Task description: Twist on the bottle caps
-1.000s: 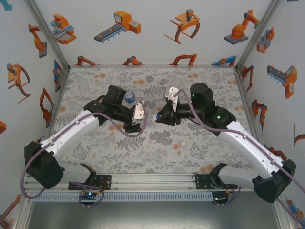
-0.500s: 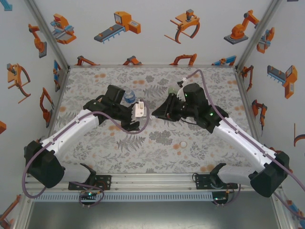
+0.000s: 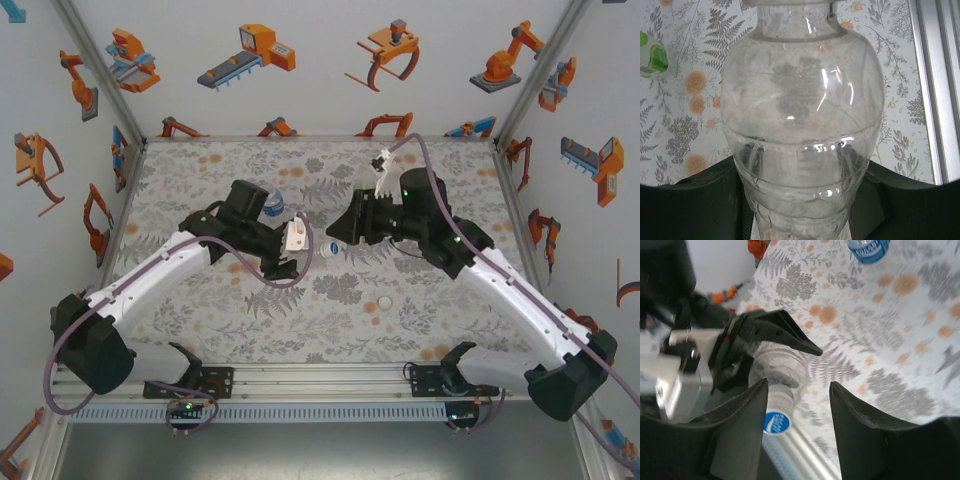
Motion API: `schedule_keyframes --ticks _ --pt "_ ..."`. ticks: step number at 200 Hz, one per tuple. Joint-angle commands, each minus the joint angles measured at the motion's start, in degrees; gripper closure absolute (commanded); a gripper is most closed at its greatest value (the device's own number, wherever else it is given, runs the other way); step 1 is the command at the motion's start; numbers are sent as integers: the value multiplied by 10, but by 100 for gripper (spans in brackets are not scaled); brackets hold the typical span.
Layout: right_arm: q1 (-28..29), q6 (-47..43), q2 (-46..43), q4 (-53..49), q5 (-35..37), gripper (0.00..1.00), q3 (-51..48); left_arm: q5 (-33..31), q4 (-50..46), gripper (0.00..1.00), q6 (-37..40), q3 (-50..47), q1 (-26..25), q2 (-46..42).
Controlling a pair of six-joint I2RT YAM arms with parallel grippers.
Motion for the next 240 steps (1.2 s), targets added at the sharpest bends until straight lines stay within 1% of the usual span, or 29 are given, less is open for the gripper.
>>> schedule_keyframes --ticks 1,27,54,62,79,95,125,162,176,194,205,225,240 --pt "0 -270 -20 21 -83 50 18 38 3 100 19 9 -1 -12" --pt "0 -453 -25 14 -178 49 19 47 4 100 22 7 -1 -12" --pt "1 -607 -27 -31 -289 49 21 47 4 100 23 4 -1 -17" --pt "1 -629 -26 -34 -303 49 17 47 4 100 23 3 -1 -19" --pt "1 -630 -22 -23 -308 50 9 46 4 100 25 3 -1 -21" --pt "2 -630 -20 -24 -304 53 5 46 4 100 25 4 -2 -19" --pt "4 -629 -25 -5 -291 56 -17 45 4 100 24 2 -2 -19" --pt "11 -627 -14 -4 -289 60 -17 46 4 100 23 4 -2 -18" --pt "14 -627 -13 -4 -282 65 -17 46 4 100 23 4 -2 -19" --pt "15 -625 -16 -5 -274 70 -21 47 4 100 22 5 -2 -18" --pt "14 -614 -18 -4 -264 76 -22 47 5 100 22 5 -2 -17" --pt "14 -565 -18 -4 -236 82 -26 46 4 100 23 5 -2 -16" --pt "15 -478 -18 16 -200 91 -32 46 4 100 23 5 -2 -15"
